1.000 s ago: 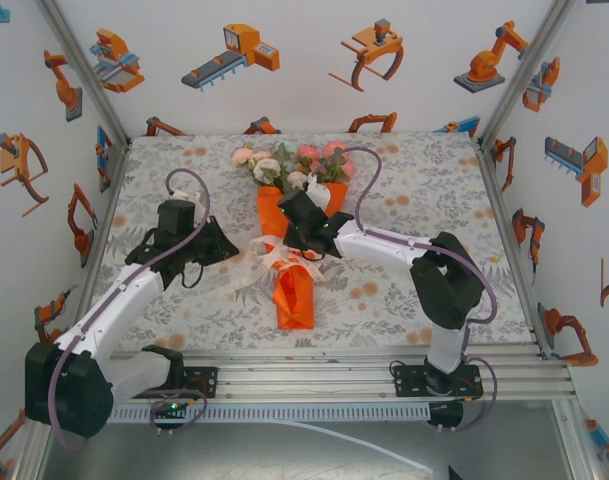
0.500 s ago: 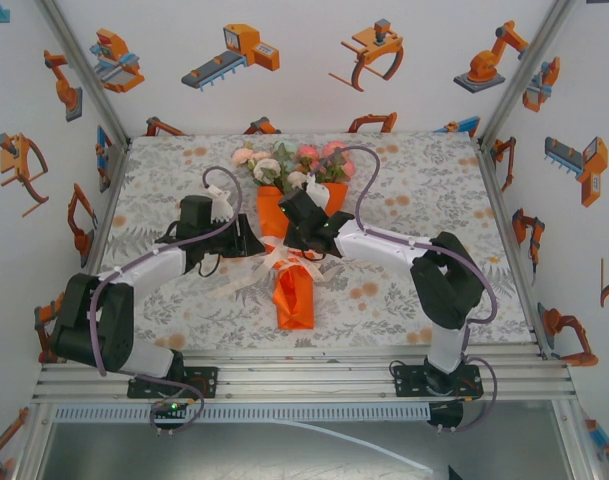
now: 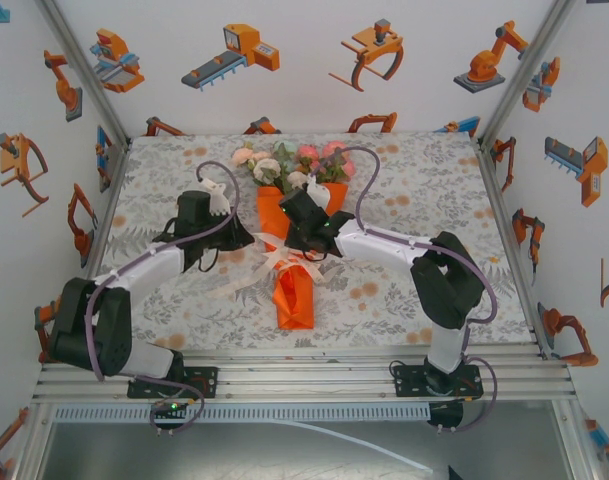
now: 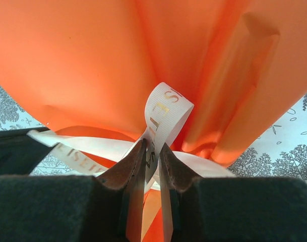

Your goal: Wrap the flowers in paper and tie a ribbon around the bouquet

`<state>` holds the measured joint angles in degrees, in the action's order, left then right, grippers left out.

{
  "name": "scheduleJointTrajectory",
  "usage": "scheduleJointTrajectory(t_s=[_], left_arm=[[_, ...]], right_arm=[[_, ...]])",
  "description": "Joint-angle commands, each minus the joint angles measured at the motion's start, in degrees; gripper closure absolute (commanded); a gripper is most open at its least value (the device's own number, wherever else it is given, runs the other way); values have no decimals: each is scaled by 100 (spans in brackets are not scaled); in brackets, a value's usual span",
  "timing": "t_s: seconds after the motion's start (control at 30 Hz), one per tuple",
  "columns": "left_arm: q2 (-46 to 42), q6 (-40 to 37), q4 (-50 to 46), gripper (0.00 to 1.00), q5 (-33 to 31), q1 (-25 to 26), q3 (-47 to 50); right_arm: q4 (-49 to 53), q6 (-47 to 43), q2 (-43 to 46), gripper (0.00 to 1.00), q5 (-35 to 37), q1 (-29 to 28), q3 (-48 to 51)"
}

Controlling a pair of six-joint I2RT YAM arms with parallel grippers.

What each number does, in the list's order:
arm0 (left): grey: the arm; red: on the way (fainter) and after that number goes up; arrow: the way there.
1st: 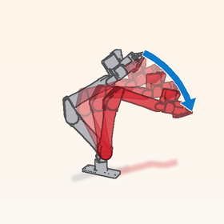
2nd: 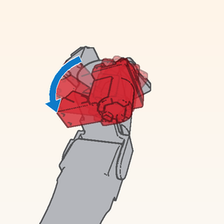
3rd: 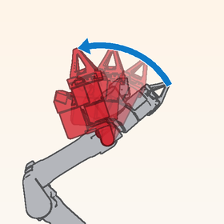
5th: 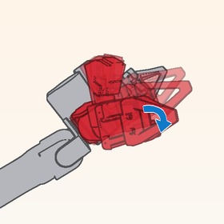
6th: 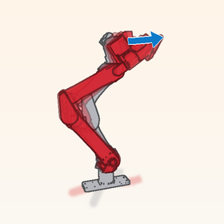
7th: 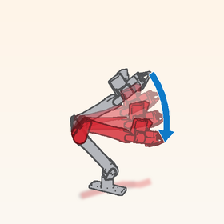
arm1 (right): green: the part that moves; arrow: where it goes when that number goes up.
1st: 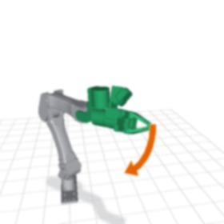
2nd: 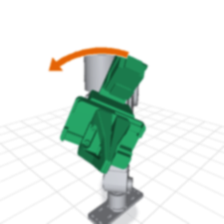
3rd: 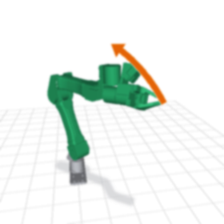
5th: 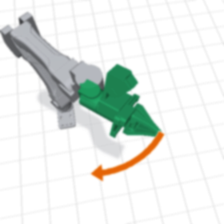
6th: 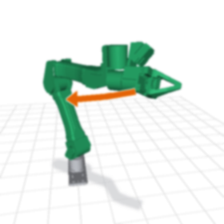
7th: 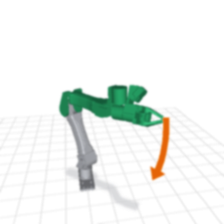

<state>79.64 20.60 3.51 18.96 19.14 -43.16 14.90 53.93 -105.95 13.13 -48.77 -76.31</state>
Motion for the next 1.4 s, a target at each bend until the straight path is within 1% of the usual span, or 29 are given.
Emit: scheduleJointTrajectory(t_s=[0.0,0.03,0.1,0.13,0.2,0.27,0.37,0.47,0.53,0.57,0.63,0.73,0.83,1.0,1.13,1.17,1.27,1.37], left_arm=[[-635,532,-1116,100,-1110,23,-243],[-773,662,-1447,100,-1335,35,-246],[-1044,967,-1900,100,-1581,44,-137],[-1167,1097,-1982,100,-1469,50,-66],[-1379,1347,-1839,100,-859,148,122],[-1453,1638,-1743,100,-584,446,154],[-1341,2388,-1704,100,-556,1081,-64],[-904,3484,-1285,100,-310,1546,-364],[-547,3898,-902,100,-263,1777,-523],[-368,3946,-769,100,-376,1909,-611],[-49,3856,-725,100,-646,2067,-813],[314,3791,-592,100,-855,2087,-914],[480,3770,-359,100,-919,2069,-876],[709,3735,-354,100,-970,2070,-876],[786,3719,-351,100,-1029,2069,-878],[798,3715,-374,100,-1087,2072,-879],[812,3687,-441,100,-1210,2061,-886],[808,3670,-472,100,-1239,2044,-879]], right_arm=[[208,-58,-26,80,164,100,-156],[207,-58,-47,80,174,114,-156],[207,-68,-106,80,151,147,-169],[207,-76,-129,80,134,160,-188],[207,-124,-169,80,47,158,-246],[161,-210,-227,80,-107,158,-327],[17,-286,-289,80,-353,158,-405],[-116,-261,-360,80,-562,149,-437],[-188,-260,-377,79,-681,149,-446],[-189,-260,-359,78,-697,156,-450],[-155,-269,-259,73,-704,158,-438],[-35,-340,-1,62,-743,239,-419],[126,-536,329,57,-871,403,-364],[288,-820,925,54,-1364,746,5],[267,-1120,1323,54,-1703,996,564],[192,-1249,1372,54,-1899,1046,727],[67,-1541,1265,54,-2485,1133,998],[-125,-1645,893,54,-3035,1135,1026]])
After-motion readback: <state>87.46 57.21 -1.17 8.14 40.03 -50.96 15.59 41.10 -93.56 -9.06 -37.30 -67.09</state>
